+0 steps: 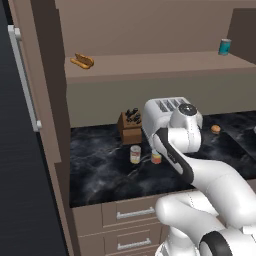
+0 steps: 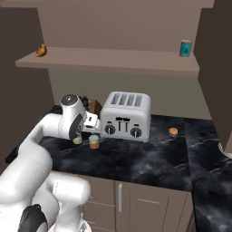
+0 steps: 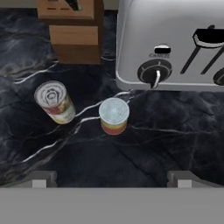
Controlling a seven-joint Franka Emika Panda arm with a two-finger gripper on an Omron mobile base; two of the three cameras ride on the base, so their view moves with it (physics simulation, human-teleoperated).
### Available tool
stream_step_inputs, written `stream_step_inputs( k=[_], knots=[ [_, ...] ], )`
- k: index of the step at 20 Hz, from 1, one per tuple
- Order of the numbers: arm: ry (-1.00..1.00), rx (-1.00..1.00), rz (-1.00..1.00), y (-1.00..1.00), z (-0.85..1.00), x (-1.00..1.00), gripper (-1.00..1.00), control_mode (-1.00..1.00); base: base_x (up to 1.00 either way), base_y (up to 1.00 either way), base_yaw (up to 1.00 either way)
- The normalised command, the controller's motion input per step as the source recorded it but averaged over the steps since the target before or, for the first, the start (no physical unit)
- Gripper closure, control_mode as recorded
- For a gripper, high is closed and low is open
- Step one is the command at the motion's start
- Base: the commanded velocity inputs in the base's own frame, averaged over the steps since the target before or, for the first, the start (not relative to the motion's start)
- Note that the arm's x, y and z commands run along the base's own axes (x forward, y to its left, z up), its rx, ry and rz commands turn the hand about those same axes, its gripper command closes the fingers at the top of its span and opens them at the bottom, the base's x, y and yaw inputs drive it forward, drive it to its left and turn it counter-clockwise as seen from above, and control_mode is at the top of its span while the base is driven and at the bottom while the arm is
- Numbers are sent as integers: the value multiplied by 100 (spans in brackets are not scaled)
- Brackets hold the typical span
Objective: Pick the cans from the counter and place them in their designated side in the cabinet.
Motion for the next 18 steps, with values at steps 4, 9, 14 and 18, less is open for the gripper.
stream_step_inputs(
  k=[4,9,14,18],
  knots=[
    [0,0,0,0,-16,8,-100,-100,0,0,0],
    [0,1,0,0,-12,10,-100,-100,0,0,0],
    [0,0,0,0,-8,12,-100,-100,0,0,0],
    [0,0,0,0,-7,11,-100,-100,0,0,0]
  ],
)
